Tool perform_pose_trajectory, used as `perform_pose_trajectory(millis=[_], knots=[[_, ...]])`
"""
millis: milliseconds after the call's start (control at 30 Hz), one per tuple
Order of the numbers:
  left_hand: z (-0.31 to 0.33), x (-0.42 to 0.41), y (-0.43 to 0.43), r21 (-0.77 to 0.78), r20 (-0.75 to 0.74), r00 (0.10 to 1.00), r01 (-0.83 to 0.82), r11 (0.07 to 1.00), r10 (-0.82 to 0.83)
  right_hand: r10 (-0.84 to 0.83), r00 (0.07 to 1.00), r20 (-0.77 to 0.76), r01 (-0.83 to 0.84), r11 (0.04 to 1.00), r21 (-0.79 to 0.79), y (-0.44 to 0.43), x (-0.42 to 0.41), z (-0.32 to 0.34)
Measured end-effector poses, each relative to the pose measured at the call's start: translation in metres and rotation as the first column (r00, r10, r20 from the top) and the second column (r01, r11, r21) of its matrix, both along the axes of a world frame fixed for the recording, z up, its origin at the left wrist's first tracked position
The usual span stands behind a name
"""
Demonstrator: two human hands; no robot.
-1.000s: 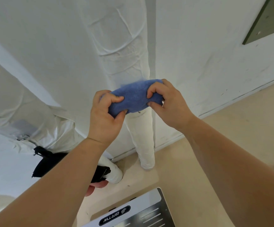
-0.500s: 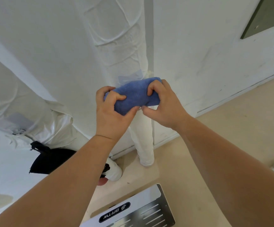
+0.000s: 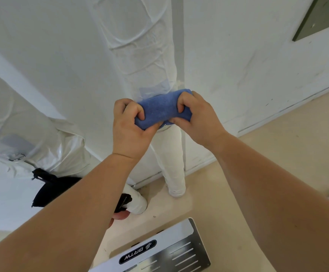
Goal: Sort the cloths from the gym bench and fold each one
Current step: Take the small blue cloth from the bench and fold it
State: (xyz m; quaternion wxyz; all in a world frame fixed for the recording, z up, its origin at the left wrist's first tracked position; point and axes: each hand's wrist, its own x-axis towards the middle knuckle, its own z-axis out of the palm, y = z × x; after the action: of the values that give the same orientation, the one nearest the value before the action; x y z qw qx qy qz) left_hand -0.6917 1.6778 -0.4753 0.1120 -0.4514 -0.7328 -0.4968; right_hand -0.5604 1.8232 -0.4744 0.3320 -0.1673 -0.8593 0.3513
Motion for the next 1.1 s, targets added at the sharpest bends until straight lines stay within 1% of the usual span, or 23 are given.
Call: perform_pose_trajectory(millis=[67,133,200,233,300,367,433,467,533,700,933,1033,1100], knots=[[0.001,0.002,-0.002,-0.023,0.01,1.0,0.01,1.0,-0.01,0.012,1.0,0.018,-0.011,1.0,-0.016,-0.001,0.005,0.0],[0.005,0.005,-0.007,-0.061,-0.027,1.0,0.008,0.998,-0.01,-0.004,1.0,0.03,0.005,0.999,-0.038,-0.004,0.01,0.0],[0.008,0.006,-0.013,-0.096,-0.113,0.994,-0.02,0.995,0.009,-0.073,0.997,0.015,0.074,0.994,-0.079,-0.013,0.011,0.001],[0.01,0.007,-0.015,-0.107,-0.187,0.981,-0.062,0.992,0.041,-0.141,0.99,0.005,0.141,0.987,-0.08,-0.018,0.011,0.001],[0.009,0.008,-0.016,-0.084,-0.368,0.922,-0.16,0.984,0.118,-0.311,0.95,-0.016,0.311,0.95,0.0,-0.028,0.005,0.001],[0.006,0.008,-0.014,-0.029,-0.534,0.835,-0.176,0.984,0.133,-0.433,0.897,-0.093,0.44,0.894,0.08,-0.038,0.0,0.001],[0.003,0.005,-0.013,-0.004,-0.644,0.758,-0.145,0.989,0.108,-0.475,0.864,-0.168,0.496,0.86,0.12,-0.043,-0.001,0.001],[0.002,0.002,-0.013,0.005,-0.67,0.735,-0.134,0.991,0.103,-0.48,0.859,-0.178,0.506,0.849,0.152,-0.044,-0.002,0.0],[0.001,-0.002,-0.012,0.024,-0.685,0.721,-0.122,0.992,0.105,-0.471,0.865,-0.175,0.5,0.839,0.216,-0.045,-0.003,-0.002],[-0.004,-0.011,-0.007,0.017,-0.696,0.711,-0.125,0.992,0.102,-0.408,0.893,-0.192,0.449,0.841,0.3,-0.044,-0.007,-0.015],[-0.01,-0.005,-0.006,0.021,-0.645,0.756,-0.129,0.991,0.112,-0.345,0.909,-0.232,0.412,0.826,0.385,-0.022,-0.011,-0.025],[-0.01,-0.006,-0.005,0.006,-0.647,0.757,-0.109,0.994,0.087,-0.349,0.913,-0.21,0.407,0.796,0.449,-0.013,-0.009,-0.02],[-0.008,-0.006,-0.002,0.001,-0.637,0.766,-0.107,0.994,0.083,-0.356,0.918,-0.177,0.397,0.804,0.442,-0.015,-0.008,-0.017]])
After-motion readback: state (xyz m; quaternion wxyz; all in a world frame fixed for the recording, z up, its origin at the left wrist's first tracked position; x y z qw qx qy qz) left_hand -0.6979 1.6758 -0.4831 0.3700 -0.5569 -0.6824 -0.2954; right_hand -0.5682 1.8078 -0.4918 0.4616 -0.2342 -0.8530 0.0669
